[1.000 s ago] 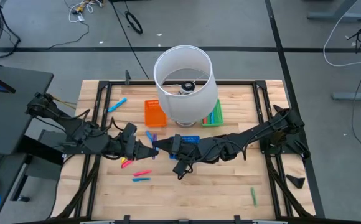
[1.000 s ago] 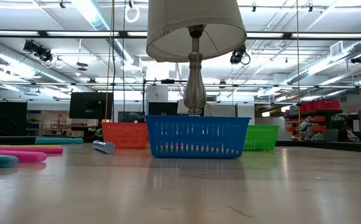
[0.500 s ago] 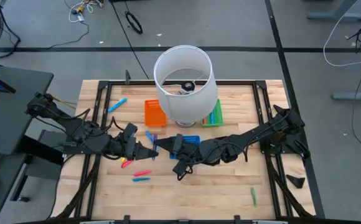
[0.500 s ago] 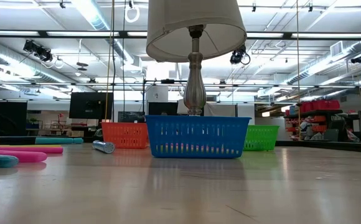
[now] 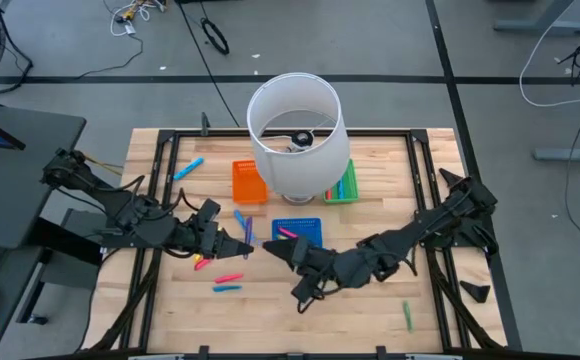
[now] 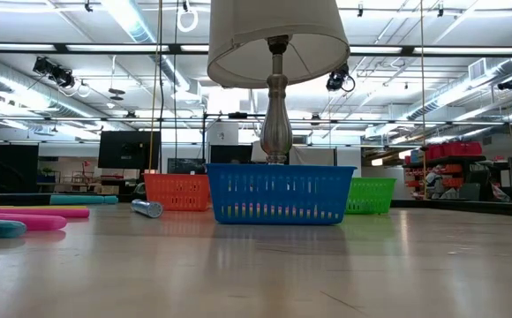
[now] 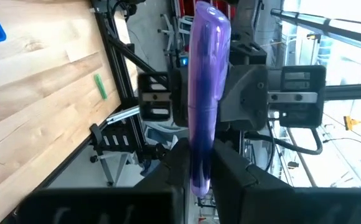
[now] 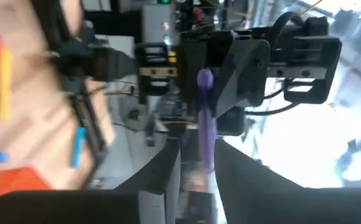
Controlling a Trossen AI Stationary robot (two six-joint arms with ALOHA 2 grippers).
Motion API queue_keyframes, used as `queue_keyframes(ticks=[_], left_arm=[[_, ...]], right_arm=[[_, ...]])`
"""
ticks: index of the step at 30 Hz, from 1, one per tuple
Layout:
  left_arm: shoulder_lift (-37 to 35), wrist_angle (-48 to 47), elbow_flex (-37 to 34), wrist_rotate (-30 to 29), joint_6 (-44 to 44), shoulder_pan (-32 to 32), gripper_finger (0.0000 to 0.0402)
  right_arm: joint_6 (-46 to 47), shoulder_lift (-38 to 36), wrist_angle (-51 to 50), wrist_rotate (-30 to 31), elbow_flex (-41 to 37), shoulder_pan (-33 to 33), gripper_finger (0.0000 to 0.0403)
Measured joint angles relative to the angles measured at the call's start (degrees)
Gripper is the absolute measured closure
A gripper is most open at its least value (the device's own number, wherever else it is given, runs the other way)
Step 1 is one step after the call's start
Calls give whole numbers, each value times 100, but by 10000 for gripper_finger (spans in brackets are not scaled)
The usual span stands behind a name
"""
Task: Pick & Place Markers
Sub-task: Put the purple small highlighter pen into the orange bin
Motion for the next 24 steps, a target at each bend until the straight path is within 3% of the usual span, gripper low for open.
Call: queue_keyframes(ticks=[7,14,24], left_arm=[[0,-159,0,-128,-2,2,358],[0,-525,0,-243,-188,2,358],[-9,-2140,0,-154,-1228,45,358]], right_arm=[[2320,-527,-1974,-107,0,138,303],[4739,-1076,-3464,-1425,0,142,302],[6661,-1909,-5529,-1570,0,173,302]])
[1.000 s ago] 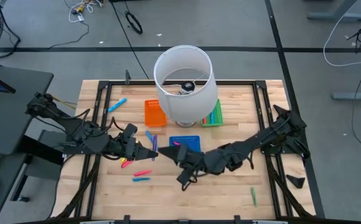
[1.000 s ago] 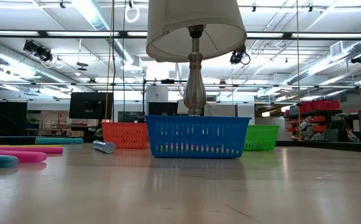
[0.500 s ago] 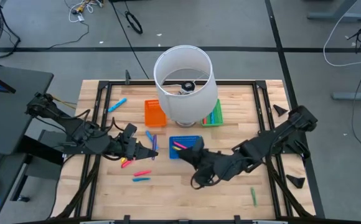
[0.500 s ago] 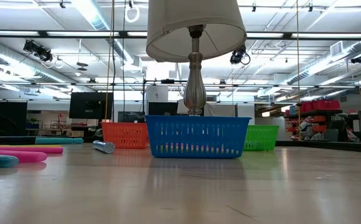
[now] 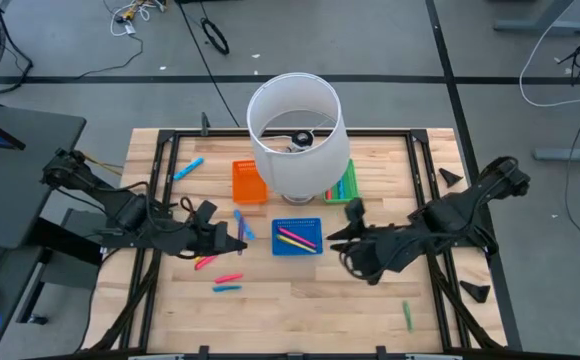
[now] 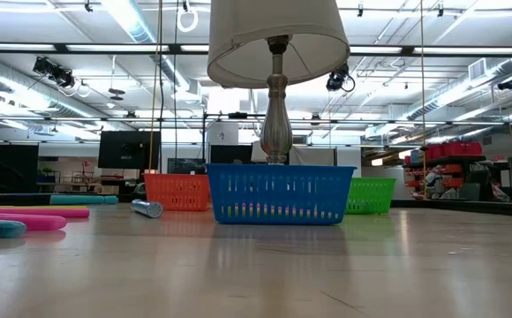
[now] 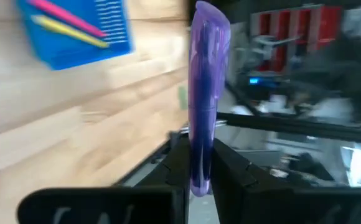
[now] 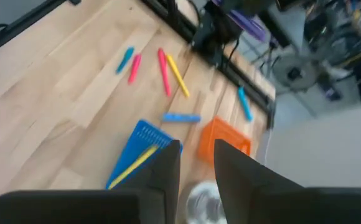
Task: Pick & Place Markers
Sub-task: Put the purple small highlighter pen into the orange bin
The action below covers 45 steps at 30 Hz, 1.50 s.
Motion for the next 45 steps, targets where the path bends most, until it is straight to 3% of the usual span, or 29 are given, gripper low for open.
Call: queue_keyframes(ticks=[6,13,23,35,38,45], left_arm=[[0,-1083,0,710,-344,210,358],[0,-2129,0,1224,-465,523,358],[52,-3037,0,1372,-397,1165,358],[52,-3709,-201,2171,1419,2897,359],[80,-3615,-484,2032,1986,3034,359],[505,-2817,-901,1393,4227,3158,359]], right_arm=[[953,-404,-802,3,0,2,302],[1205,-592,-1233,4,2,0,302],[1376,-590,-1363,8,2,0,302],[1359,-587,-1570,15,2,0,302],[1358,-587,-1625,19,2,0,302],[1315,-585,-1751,21,4,-2,302]])
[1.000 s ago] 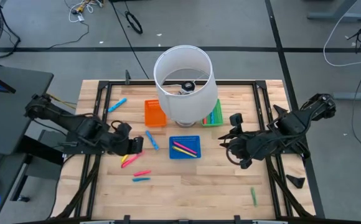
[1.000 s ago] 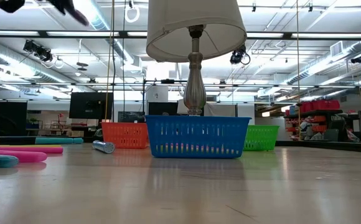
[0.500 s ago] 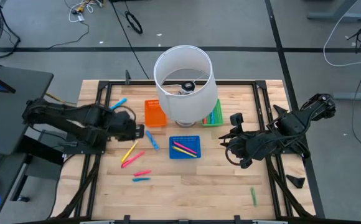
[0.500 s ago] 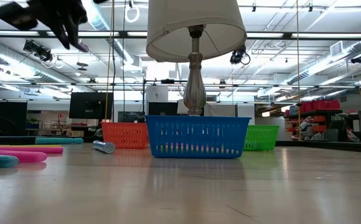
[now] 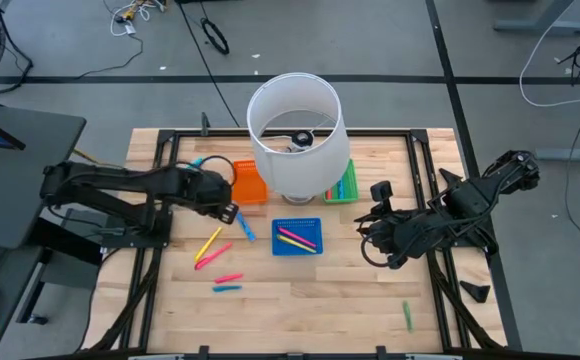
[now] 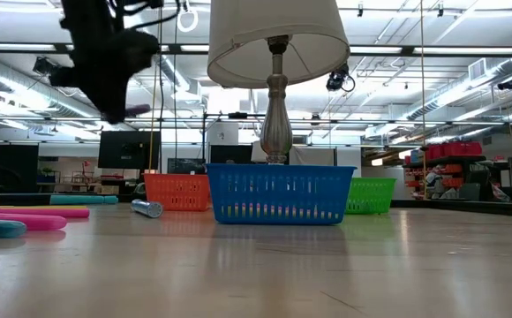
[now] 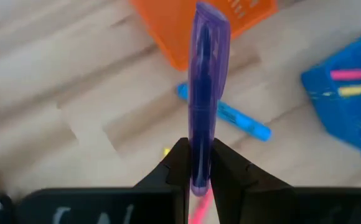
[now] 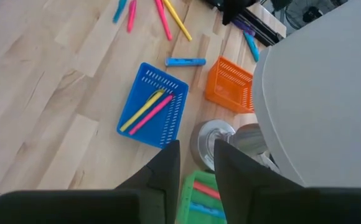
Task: Pick & Place Markers
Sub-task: Put the purple small highlighter pen into the orange bin
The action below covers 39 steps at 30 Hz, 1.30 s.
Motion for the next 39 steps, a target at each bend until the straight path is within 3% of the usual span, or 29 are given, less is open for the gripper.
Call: queue_keyframes(ticks=[3,7,21,24,31,39], left_arm=[[247,109,-10,-208,560,159,359],[530,240,-10,-277,456,548,359],[953,626,-10,527,-154,1951,359],[953,722,-10,937,-151,2266,359],[951,1718,-34,1663,-146,2931,359],[913,3613,-1100,2612,-572,3301,359]], right_arm=[[36,2,-71,0,4,0,302],[45,2,-71,0,4,0,302],[46,2,-47,2,4,-190,302],[46,2,-43,2,4,-245,302],[46,2,-45,2,4,-310,302],[45,2,-136,2,4,-310,302]])
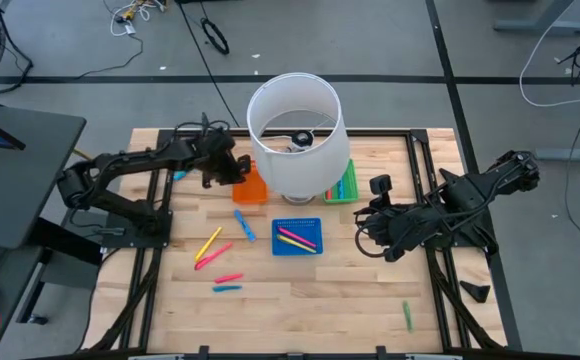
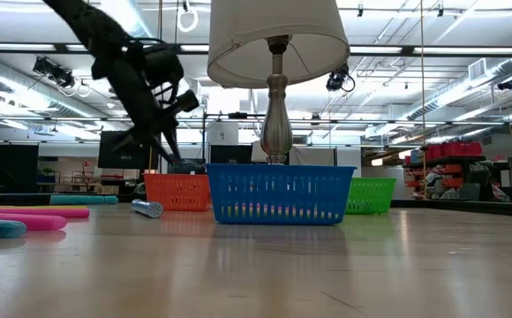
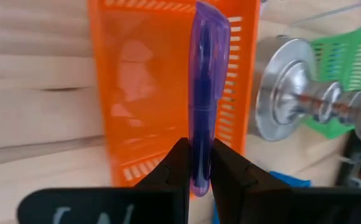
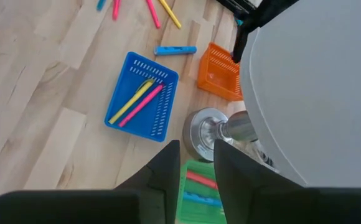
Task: Pick & Place Markers
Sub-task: Put the purple small highlighter pen into the orange bin
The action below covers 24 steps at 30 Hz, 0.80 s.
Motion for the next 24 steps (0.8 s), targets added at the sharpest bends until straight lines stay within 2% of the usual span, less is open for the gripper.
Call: queue_keyframes(ticks=[4,6,20,24], left_arm=[[3,1242,-596,311,-461,31,359],[34,1565,-820,409,-635,31,359],[37,1638,-934,409,-523,31,359],[37,1639,-934,398,-519,35,317]], right_arm=[[-20,0,-66,0,0,0,302],[-21,0,-75,0,0,0,302],[-152,0,-84,-1,0,-105,302],[-152,0,-81,-9,0,-103,302]])
